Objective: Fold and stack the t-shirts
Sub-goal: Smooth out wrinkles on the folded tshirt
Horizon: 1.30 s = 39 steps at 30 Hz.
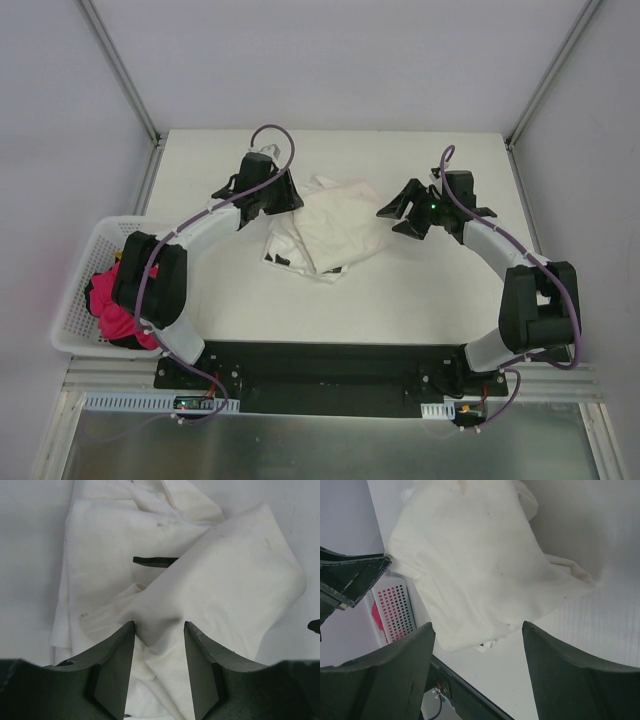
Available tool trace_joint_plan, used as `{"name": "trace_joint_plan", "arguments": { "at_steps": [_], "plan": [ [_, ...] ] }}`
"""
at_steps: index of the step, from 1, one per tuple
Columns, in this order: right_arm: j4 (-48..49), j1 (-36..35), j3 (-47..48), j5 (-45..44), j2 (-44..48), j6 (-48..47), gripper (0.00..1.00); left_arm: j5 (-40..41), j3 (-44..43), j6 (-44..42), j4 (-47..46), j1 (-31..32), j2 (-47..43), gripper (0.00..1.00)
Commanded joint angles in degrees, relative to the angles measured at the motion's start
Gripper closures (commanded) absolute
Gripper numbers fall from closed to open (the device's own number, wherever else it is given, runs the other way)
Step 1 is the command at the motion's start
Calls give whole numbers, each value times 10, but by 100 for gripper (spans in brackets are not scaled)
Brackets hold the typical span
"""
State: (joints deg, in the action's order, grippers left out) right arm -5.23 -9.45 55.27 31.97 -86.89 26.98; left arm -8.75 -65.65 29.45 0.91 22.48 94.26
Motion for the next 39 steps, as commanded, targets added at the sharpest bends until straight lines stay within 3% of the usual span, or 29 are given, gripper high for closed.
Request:
{"name": "trace_joint_plan", "arguments": {
  "at_steps": [1,7,11,13,15,19,30,39],
  "plan": [
    [18,5,12,10,-1,5,27,-22,-28,7,-28,1,20,57],
    [21,12,13,13,-9,4,28,-21,-37,5,-33,1,36,57],
    [30,13,12,20,-16,6,38,-28,-39,8,-35,1,42,65],
    [35,14,10,22,-18,11,43,-26,-38,8,-35,1,41,74],
    [37,15,10,23,-19,13,47,-26,-36,9,-35,1,40,90],
    [40,20,7,26,-14,17,49,-24,-33,8,-35,1,40,99],
    [39,24,5,27,-6,20,53,-35,-26,15,-35,1,45,100],
    [65,24,5,40,-27,34,52,-5,17,13,-28,1,-13,100]
  ]
}}
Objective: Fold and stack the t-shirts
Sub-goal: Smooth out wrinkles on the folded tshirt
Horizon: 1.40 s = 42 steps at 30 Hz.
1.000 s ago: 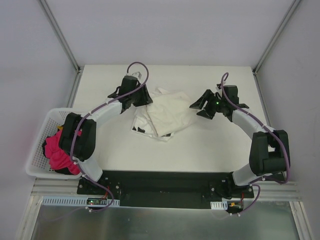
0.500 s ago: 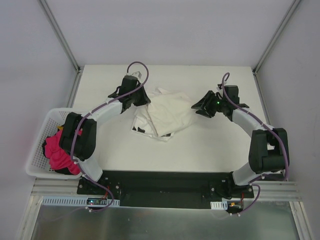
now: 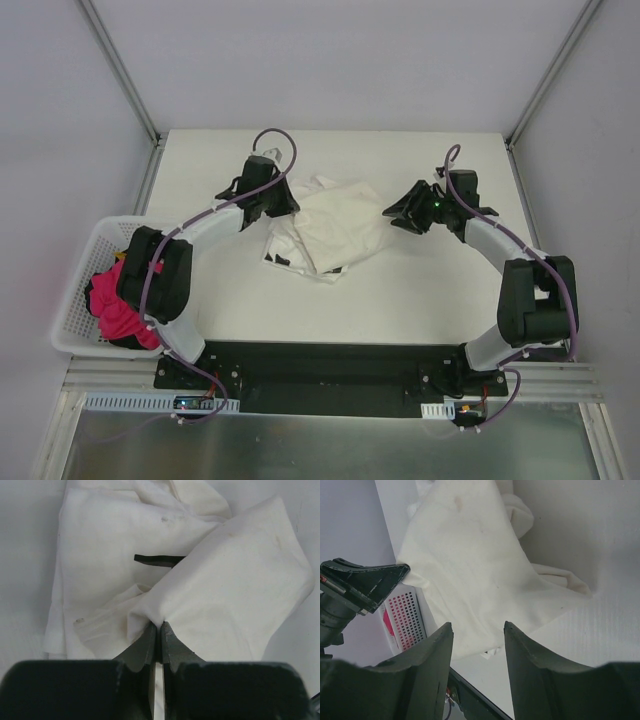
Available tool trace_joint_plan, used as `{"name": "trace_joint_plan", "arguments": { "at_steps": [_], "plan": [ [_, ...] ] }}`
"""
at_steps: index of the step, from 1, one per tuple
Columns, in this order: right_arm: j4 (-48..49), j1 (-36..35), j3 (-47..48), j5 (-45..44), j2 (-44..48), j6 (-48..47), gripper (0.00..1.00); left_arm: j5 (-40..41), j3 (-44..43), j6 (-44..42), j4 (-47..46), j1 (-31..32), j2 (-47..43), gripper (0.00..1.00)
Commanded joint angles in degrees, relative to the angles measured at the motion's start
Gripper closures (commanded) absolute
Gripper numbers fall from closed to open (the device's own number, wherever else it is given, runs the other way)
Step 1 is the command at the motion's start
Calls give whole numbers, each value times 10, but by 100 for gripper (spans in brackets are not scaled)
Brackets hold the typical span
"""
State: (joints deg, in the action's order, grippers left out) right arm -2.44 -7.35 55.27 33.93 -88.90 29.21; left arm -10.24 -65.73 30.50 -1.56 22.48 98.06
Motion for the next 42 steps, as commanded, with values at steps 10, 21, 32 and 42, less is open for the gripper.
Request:
{"name": "trace_joint_plan", "arguments": {
  "at_steps": [10,21,32,42],
  "plan": [
    [50,1,-2,25,-1,24,51,48,60,1,28,1,-145,100],
    [50,-3,-12,26,26,26,34,44,106,0,30,1,-162,100],
    [27,-4,-42,5,79,8,31,5,112,4,-14,4,-132,100],
    [104,-46,-163,-46,124,21,27,7,68,-38,48,3,-218,100]
  ]
}}
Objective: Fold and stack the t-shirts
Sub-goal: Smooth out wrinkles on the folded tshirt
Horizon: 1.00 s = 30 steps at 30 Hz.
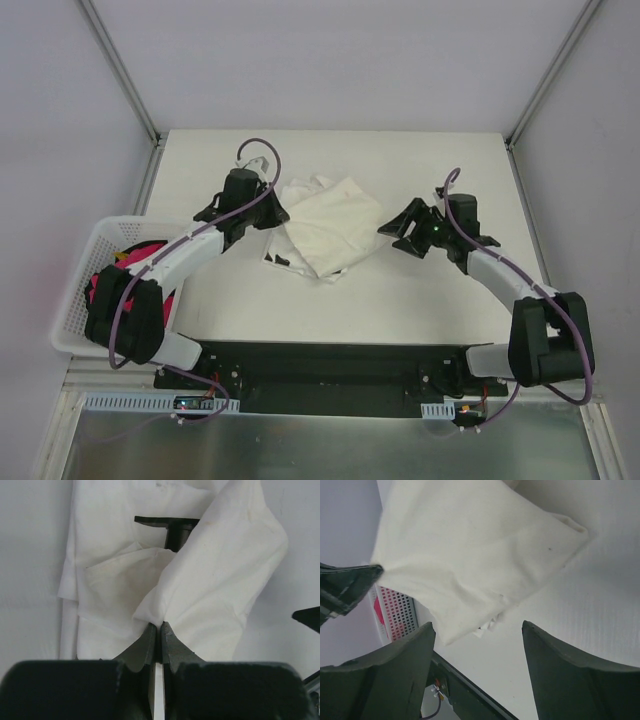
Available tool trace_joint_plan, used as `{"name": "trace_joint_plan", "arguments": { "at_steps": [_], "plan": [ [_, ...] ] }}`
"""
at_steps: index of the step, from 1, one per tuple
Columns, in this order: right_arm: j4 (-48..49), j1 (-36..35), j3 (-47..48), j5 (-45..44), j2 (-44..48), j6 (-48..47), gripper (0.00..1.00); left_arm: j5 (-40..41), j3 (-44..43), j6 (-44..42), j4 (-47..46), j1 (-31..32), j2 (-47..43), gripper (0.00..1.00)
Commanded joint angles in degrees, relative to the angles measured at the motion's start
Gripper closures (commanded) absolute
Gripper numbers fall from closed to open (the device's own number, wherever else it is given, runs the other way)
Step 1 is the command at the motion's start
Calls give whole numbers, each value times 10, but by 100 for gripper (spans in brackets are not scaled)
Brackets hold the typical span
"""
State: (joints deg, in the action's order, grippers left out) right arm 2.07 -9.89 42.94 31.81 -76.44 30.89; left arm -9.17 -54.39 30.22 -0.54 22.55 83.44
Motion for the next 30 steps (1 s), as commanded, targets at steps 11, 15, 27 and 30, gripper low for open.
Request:
{"name": "trace_joint_plan", "arguments": {
  "at_steps": [11,15,27,30],
  "plan": [
    [153,-52,-53,-21,-106,30,27,49,-146,-84,99,2,-115,94],
    [156,-53,-40,-13,-111,40,27,17,-131,-71,98,2,-80,94],
    [146,-46,-12,3,-100,47,27,-88,-97,-31,24,3,39,100],
    [140,-36,-10,10,-96,46,27,-97,-106,-30,19,3,52,100]
  ]
}}
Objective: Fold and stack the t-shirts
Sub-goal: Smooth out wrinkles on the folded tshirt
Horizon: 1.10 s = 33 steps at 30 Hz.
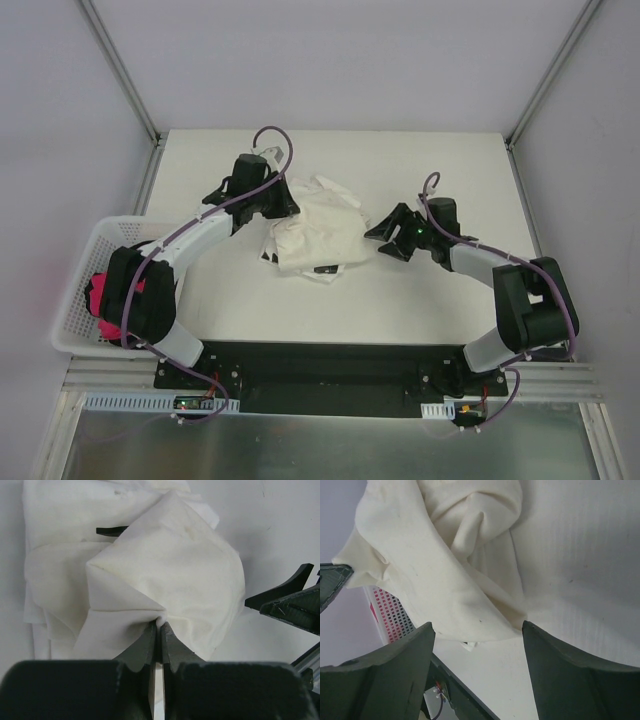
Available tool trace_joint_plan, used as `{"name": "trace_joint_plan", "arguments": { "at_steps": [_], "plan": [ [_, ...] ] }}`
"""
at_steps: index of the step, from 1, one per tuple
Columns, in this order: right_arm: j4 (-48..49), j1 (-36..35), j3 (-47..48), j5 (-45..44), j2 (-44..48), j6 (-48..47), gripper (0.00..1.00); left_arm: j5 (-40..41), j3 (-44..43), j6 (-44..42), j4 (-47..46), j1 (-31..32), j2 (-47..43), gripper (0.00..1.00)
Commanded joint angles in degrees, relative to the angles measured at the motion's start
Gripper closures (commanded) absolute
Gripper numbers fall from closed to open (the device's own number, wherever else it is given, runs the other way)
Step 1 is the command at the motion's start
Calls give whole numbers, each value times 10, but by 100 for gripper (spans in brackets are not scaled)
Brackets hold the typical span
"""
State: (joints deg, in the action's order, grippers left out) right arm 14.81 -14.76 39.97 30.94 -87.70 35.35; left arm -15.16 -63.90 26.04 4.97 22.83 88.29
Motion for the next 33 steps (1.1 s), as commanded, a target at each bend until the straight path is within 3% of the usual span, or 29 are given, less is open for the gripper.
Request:
{"name": "trace_joint_plan", "arguments": {
  "at_steps": [1,7,15,17,18,19,20,23,33],
  "plan": [
    [9,17,21,19,20,2,27,-38,-12,11,-36,0,5,100],
    [-24,30,83,-5,10,-26,27,-37,-11,7,-35,0,-8,100],
    [-4,13,270,0,-158,16,31,-47,-9,18,-36,0,-11,99],
    [1,6,299,12,-212,33,32,-49,-8,18,-36,0,-9,90],
    [7,5,311,24,-223,42,33,-49,-7,17,-35,1,-8,80],
    [31,5,310,26,-235,52,33,-49,-5,17,-35,0,-8,47],
    [36,4,310,23,-237,56,33,-36,3,20,-35,0,-8,30],
    [36,9,317,26,-244,53,33,7,9,16,-26,0,-6,1],
    [8,15,378,41,-278,39,36,88,-53,-6,21,-2,25,1]
  ]
}}
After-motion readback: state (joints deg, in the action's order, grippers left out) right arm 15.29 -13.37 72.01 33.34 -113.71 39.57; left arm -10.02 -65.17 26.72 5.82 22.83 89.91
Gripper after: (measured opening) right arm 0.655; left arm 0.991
